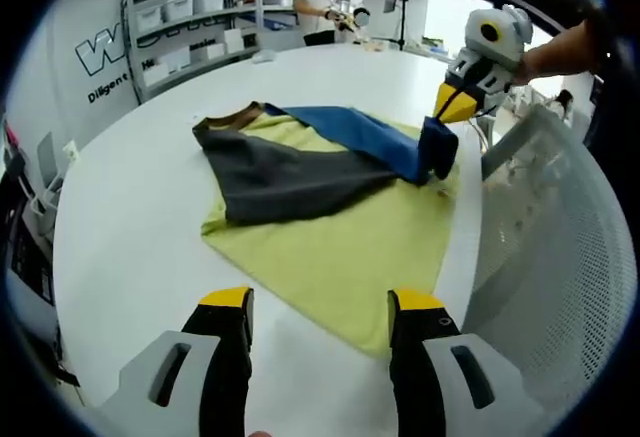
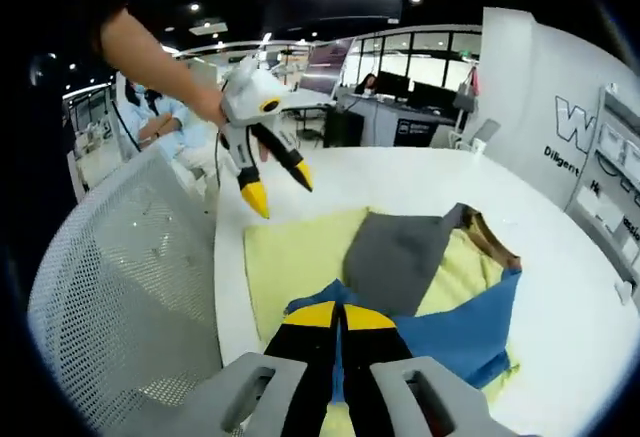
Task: Fold the garment on the visible template until the final outline fits inside the template.
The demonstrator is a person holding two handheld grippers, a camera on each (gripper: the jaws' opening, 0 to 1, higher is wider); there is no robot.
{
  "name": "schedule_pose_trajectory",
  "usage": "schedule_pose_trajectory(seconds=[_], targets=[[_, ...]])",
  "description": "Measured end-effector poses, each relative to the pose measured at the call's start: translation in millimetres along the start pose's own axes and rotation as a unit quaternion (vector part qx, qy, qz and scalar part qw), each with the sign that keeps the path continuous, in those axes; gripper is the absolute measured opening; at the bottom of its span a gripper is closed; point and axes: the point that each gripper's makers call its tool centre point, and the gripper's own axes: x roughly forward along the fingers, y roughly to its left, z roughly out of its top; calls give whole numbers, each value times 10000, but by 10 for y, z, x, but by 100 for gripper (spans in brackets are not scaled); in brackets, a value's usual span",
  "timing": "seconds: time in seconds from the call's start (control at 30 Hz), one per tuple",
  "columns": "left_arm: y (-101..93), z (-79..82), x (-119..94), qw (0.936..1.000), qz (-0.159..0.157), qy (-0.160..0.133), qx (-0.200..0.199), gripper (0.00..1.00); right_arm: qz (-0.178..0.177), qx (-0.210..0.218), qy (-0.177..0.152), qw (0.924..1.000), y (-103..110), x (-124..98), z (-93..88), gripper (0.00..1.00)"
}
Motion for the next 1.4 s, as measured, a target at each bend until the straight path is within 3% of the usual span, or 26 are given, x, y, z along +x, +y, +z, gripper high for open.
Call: schedule_pose_trajectory(seconds=[0.3, 0.43, 0.7, 0.9, 1.4], targets=[[10, 61, 24, 9999, 63, -67, -47, 54, -383, 70, -83, 9992, -421, -229, 72, 0], [47, 80, 16, 9997, 173, -130, -82, 59, -528, 58, -120, 9985, -569, -327, 114, 0], [124, 90, 7, 9986, 429, -235, -189, 86, -830, 137, -212, 9962, -887, -512, 194, 0], [123, 51, 25, 9981, 494, -190, -329, 99, -1021, 179, -265, 9943, -1085, -637, 255, 0], [40, 78, -16, 9984, 428, -242, -268, 98, -1557, 360, -476, 9860, -1592, -981, 418, 0]])
